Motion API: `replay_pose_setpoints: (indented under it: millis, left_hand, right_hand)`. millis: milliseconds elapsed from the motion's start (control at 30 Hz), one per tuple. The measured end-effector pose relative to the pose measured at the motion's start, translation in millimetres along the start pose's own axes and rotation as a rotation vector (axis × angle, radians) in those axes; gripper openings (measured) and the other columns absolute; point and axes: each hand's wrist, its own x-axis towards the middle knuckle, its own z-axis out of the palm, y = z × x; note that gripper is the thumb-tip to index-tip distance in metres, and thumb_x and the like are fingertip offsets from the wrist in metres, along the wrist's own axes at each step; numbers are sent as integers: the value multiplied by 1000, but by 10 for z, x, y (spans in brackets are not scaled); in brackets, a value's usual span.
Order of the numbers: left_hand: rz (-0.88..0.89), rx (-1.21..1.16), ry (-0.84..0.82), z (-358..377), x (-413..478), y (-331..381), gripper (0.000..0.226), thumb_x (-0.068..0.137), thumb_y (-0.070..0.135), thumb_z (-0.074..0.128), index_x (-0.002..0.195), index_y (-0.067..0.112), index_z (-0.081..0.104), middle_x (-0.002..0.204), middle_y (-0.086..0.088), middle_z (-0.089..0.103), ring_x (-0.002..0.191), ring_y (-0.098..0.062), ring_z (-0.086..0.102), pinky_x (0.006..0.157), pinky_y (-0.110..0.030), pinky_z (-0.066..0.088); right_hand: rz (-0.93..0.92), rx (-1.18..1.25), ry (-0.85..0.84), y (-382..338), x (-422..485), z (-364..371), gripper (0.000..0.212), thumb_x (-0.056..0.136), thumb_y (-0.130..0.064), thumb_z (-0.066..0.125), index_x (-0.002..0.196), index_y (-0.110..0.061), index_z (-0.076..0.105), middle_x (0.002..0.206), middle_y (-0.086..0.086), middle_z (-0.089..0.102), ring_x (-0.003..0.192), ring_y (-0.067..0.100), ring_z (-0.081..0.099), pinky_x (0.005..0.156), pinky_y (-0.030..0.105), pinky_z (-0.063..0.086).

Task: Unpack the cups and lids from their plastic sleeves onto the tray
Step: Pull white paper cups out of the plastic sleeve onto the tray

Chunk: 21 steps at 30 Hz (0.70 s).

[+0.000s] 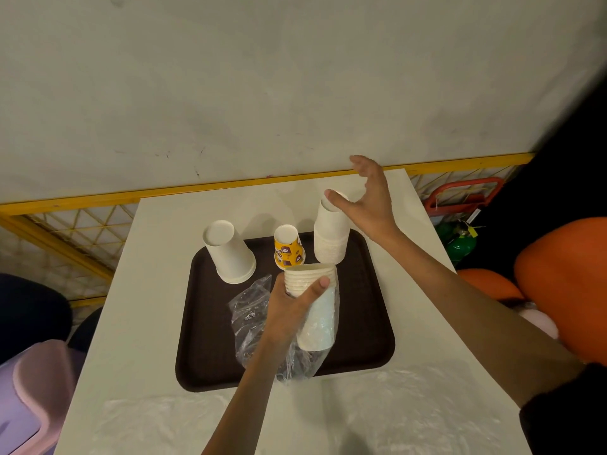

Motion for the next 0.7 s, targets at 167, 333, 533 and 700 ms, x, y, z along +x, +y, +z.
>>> replay_pose_setpoints:
  millis: [167,333,533,700]
  left_hand:
    - [42,20,-21,10,-37,2,83,51,57,82,118,17,54,108,-1,68,96,-16,67,77,-26,55]
    - [98,-7,-48,-17,-75,21,72,52,51,78,112,18,60,101,0,71,90,-11,69,70,-20,53]
    - [99,-14,-67,-19,-148,37,60,49,54,76,101,29,60,90,11,71,84,-3,68,67,-16,51]
    - [49,4,-135,-32,-144,18,74,46,56,77,111,27,59,106,3,70,98,-13,67,83,-30,56]
  right_hand:
    - [144,-134,-706,-446,-45,-57,50,78,-42,72,120,-21,54,108,0,60,86,6,57,76,24,45]
    - [300,-337,-1208,-542,-192,0,47,85,-45,63,117,-11,62,116,7,64,102,17,62,87,31,53]
    - [372,-297,-1281,-509,-234,-16,29,88,-36,62,110,-18,57,110,3,61,102,17,59,78,23,52]
    - [373,-237,-1177,-477,-205,-95,34,89,-36,61,110,-9,61,104,3,64,98,16,61,81,27,53]
